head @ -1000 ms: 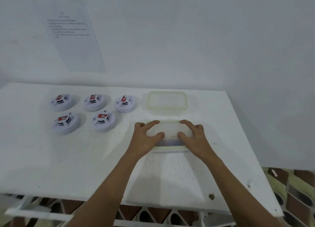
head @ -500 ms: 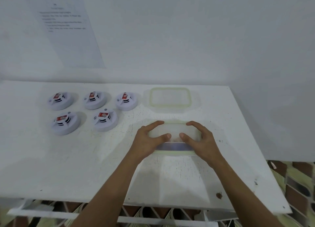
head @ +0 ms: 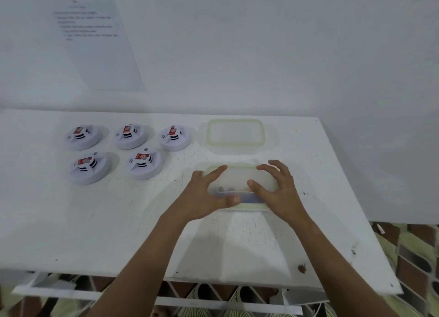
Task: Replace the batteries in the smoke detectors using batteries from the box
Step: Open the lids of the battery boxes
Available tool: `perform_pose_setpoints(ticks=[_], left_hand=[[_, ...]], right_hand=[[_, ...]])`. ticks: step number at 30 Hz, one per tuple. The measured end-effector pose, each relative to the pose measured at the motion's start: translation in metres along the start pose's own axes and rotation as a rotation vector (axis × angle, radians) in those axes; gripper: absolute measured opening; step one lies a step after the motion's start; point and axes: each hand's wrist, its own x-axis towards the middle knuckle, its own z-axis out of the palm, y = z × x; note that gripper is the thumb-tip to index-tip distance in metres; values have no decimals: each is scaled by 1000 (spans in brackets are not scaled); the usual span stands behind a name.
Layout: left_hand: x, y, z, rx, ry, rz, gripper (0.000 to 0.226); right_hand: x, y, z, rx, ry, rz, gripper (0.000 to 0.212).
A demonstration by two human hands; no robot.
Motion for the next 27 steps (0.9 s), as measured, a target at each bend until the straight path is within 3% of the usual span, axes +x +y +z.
perform_pose_setpoints(ticks=[3,5,8,12,20,27], left_hand=[[6,2,-12,45,-32,53,90],[12,3,-23,78,-21,71,87],[22,-1,-33,109,84,37,80],[19,2,-15,70,255,83,49],[-2,6,28,-299,298,34,51],[4,4,23,-561,243,53,46]], right_hand=[[6,-4,-7,-42,-37,-46,36],[8,-9,-14,-50,-86,23,44],[1,-12,-18,-72,-226,112,64],[-13,-13,-7,-71,-338,93,74],[-10,-7,18,129,-150,106,35],[-2,-8,21,139,-142,97,28]])
